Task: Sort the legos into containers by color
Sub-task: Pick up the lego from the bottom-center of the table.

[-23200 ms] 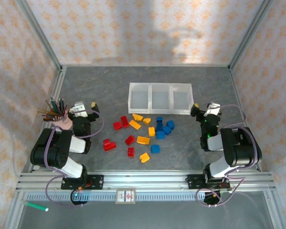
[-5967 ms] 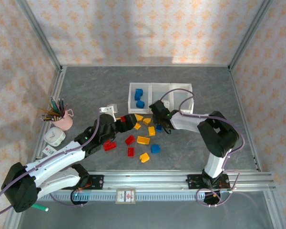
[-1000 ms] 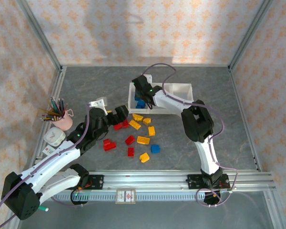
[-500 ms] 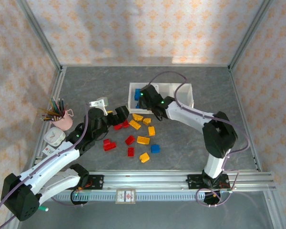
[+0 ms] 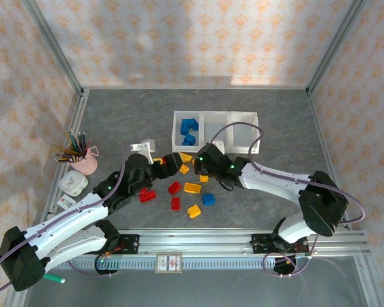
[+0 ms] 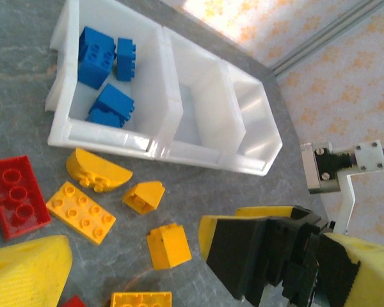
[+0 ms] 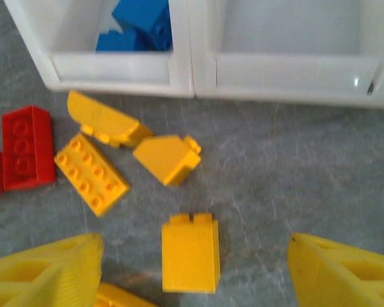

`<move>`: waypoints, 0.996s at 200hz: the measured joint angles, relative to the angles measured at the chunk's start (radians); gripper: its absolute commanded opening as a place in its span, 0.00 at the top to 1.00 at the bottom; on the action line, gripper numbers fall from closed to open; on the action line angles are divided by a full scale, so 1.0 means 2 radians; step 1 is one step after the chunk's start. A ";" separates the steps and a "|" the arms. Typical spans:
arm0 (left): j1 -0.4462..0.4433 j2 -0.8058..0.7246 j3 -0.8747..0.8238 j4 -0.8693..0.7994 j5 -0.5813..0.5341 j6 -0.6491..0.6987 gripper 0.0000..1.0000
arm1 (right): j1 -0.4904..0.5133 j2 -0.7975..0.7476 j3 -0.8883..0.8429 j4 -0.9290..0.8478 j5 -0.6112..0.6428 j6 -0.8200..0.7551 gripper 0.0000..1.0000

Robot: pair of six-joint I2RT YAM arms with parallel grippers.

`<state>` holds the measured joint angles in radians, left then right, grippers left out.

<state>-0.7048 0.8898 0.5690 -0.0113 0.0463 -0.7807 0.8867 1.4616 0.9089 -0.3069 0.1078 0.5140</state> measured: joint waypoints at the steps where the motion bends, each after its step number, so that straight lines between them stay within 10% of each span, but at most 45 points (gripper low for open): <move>1: -0.001 0.000 0.000 0.000 -0.001 0.000 0.01 | 0.001 -0.001 -0.002 0.000 0.000 0.001 0.23; 199: -0.011 -0.034 -0.028 -0.017 -0.031 -0.025 0.01 | 0.109 0.011 -0.106 -0.001 0.000 0.115 0.37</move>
<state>-0.7277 0.8219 0.5129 -0.0444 -0.0166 -0.8299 1.1053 1.4830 0.6975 -0.3080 0.1078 0.7441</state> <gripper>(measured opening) 0.992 0.646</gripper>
